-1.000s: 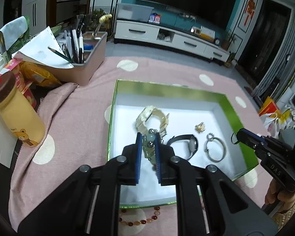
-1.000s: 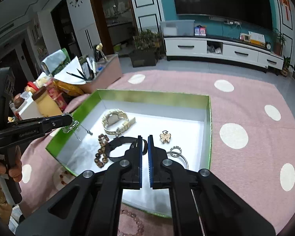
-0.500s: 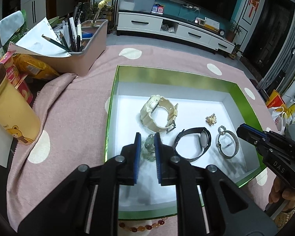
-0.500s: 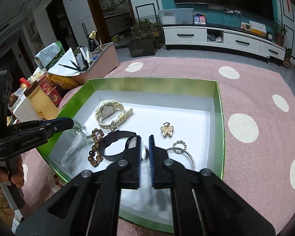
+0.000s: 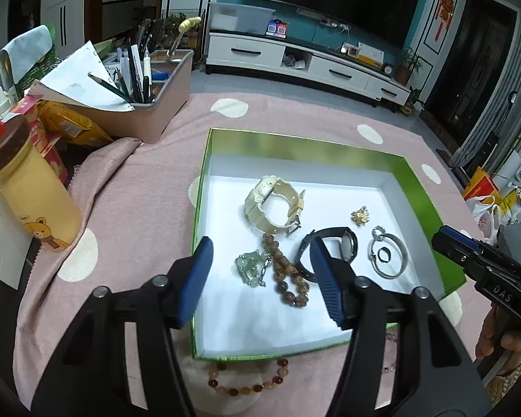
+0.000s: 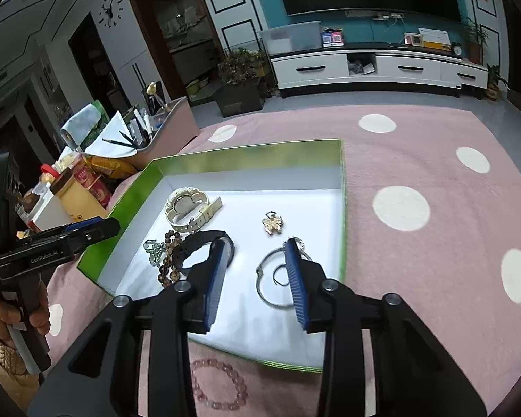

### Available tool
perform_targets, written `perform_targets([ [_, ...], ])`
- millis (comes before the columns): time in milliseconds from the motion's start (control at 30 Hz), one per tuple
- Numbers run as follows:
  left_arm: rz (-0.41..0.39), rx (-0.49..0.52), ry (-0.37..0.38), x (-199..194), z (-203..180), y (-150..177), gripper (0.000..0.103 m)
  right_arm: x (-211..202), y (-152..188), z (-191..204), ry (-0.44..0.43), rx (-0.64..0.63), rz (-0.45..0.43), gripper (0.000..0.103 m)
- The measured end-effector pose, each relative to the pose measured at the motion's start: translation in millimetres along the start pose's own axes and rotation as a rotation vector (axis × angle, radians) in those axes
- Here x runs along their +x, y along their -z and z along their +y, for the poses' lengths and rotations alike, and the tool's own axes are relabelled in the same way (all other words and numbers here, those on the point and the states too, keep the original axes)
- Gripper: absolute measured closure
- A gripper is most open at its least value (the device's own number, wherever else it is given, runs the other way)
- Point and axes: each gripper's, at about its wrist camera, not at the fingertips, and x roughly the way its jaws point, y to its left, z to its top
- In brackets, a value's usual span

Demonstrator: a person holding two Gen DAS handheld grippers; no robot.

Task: Organize jewelry
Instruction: 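Withdraw both open grippers from the box back to the bead bracelets on the table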

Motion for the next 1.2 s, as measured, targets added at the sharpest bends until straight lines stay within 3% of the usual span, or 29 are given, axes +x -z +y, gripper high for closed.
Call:
perform_targets([
  [200, -0.027, -0.032, 0.014, -23, 2, 9, 0.023, -27, 13, -10, -0.002, 0.042, -0.023, 0.063],
  [500, -0.041, -0.112, 0.082, -56, 14, 32, 0.004, -59, 42, -12, 0.012, 0.084, -0.009, 0.041],
  [733, -0.007, -0.154, 0.078, -68, 21, 61, 0.002, -62, 70, -4, 0.012, 0.104, 0.05, 0.029],
  [1200, 0.096, -0.227, 0.015, -70, 28, 109, 0.002, -77, 99, 12, -0.012, 0.09, 0.087, 0.028],
])
